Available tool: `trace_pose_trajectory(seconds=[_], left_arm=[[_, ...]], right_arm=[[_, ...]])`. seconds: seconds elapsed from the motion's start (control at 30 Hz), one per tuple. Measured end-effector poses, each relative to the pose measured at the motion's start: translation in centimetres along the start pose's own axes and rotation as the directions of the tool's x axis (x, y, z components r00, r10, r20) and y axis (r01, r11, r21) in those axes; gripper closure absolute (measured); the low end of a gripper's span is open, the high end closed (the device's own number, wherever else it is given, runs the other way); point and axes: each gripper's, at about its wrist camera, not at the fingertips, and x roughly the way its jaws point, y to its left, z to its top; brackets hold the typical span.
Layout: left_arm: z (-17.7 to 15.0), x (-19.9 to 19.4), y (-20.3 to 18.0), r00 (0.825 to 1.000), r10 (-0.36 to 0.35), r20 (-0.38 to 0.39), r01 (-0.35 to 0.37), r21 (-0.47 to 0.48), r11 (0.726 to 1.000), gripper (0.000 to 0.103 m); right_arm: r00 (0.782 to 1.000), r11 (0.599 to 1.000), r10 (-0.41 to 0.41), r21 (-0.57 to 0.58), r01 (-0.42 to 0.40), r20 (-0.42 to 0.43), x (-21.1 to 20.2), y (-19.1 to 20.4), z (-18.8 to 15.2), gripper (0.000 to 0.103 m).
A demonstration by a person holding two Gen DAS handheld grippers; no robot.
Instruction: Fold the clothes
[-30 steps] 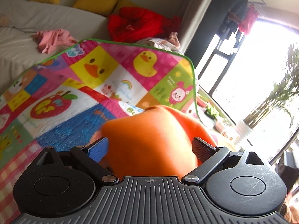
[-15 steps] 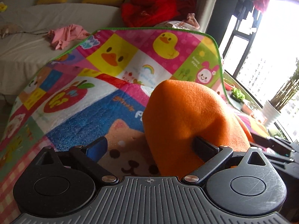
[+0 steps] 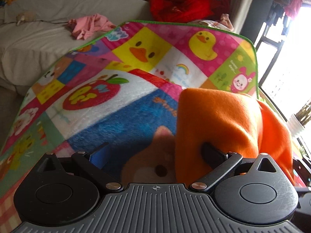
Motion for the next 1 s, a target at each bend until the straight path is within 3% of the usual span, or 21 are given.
trace_pose_trajectory(seconds=[0.07, 0.3, 0.43, 0.57, 0.7, 0.77, 0.8, 0.9, 0.97, 1.0], left_arm=[[0.1, -0.8, 0.5, 1.000, -0.012, 0.020, 0.012, -0.028, 1.000, 0.002], [0.6, -3.5, 2.1, 0.995, -0.055, 0.086, 0.064, -0.108, 0.992, 0.002], [0.5, -2.2, 0.0, 0.995, -0.085, 0.053, 0.087, -0.034, 0.996, 0.002], [-0.2, -0.2, -1.0, 0.997, -0.080, -0.005, 0.080, -0.019, 0.997, 0.002], [-0.8, 0.5, -1.2, 0.996, -0.083, -0.017, 0.082, -0.020, 0.996, 0.001], [-0.9, 0.7, -1.5, 0.997, -0.083, -0.013, 0.082, -0.008, 0.997, 0.001], [-0.9, 0.8, -1.7, 0.997, -0.082, -0.010, 0.082, 0.000, 0.997, 0.001], [-0.8, 1.6, -3.0, 0.993, -0.112, -0.023, 0.113, 0.020, 0.993, 0.001], [-1.0, 2.3, -4.6, 0.988, -0.144, -0.050, 0.147, 0.062, 0.987, 0.002], [-1.3, 2.7, -5.4, 0.987, -0.148, -0.063, 0.153, 0.090, 0.984, 0.002]], right_arm=[[1.000, 1.000, -0.011, 0.005, 0.011, -0.010, 0.0, 0.5, -0.1, 0.001], [0.999, 0.998, 0.025, 0.058, -0.023, -0.026, 0.5, -0.2, -0.5, 0.000], [0.999, 0.997, 0.031, 0.070, -0.030, -0.024, 0.5, -0.4, -0.6, 0.000], [0.999, 0.994, 0.047, 0.096, -0.044, -0.028, 0.5, -0.8, -0.8, 0.000], [0.985, 0.973, 0.153, 0.185, -0.137, -0.076, 0.1, -2.8, -1.1, 0.000], [0.970, 0.951, 0.236, 0.215, -0.220, -0.050, -0.9, -4.6, -0.9, 0.000], [0.972, 0.945, 0.237, 0.233, -0.229, -0.006, -1.7, -5.6, -0.7, 0.000], [0.986, 0.959, 0.083, 0.257, -0.119, 0.147, -3.8, -7.9, 1.0, 0.000], [0.984, 0.970, -0.002, 0.240, -0.042, 0.179, -3.5, -8.7, 2.7, 0.000], [0.988, 0.980, -0.022, 0.200, -0.010, 0.155, -2.5, -8.7, 3.5, 0.000]])
